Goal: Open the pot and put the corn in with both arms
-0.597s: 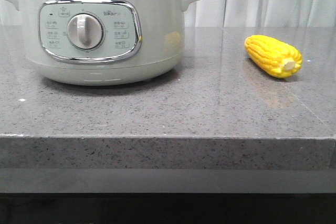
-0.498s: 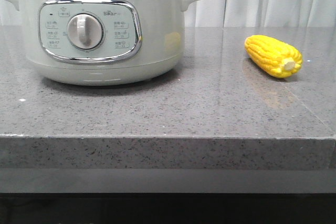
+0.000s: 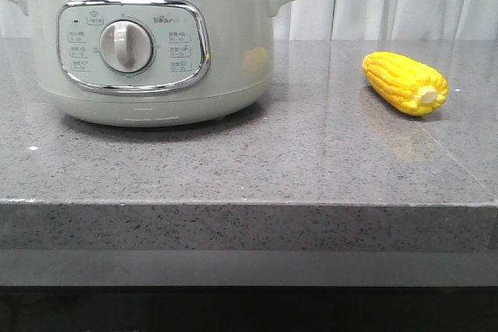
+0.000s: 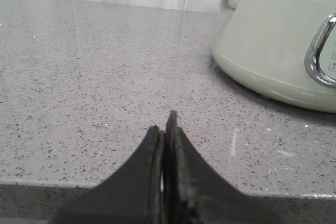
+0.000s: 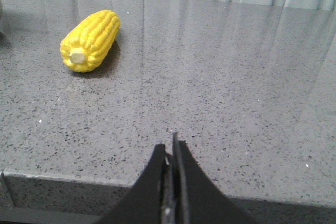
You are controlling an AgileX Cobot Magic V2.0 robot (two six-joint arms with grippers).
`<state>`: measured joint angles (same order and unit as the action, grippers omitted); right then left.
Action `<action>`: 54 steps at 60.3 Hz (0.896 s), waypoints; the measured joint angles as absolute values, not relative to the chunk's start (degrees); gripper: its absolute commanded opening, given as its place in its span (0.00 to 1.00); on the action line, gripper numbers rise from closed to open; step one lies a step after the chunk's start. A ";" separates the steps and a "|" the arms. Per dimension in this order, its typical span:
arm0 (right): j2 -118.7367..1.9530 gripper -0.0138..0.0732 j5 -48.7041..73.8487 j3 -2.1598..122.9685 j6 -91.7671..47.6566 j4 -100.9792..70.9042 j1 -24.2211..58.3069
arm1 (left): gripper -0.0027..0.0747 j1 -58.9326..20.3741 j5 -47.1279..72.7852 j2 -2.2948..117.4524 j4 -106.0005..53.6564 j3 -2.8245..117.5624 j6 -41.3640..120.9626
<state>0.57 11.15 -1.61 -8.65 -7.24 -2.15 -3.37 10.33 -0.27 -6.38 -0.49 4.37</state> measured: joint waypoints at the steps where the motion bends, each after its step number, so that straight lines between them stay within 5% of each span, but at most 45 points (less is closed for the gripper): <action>1: 0.57 0.08 11.15 -1.61 -8.65 -7.24 -2.15 | 0.01 -3.37 10.33 -0.27 -6.38 -0.49 4.37; 54: 0.57 0.08 11.15 -1.61 -8.65 -7.24 -2.15 | 0.01 -3.37 9.03 -0.27 -6.38 -0.49 4.37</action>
<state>0.57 11.15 -1.61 -8.65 -7.24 -2.15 -3.37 9.03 -0.27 -6.38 -0.49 4.37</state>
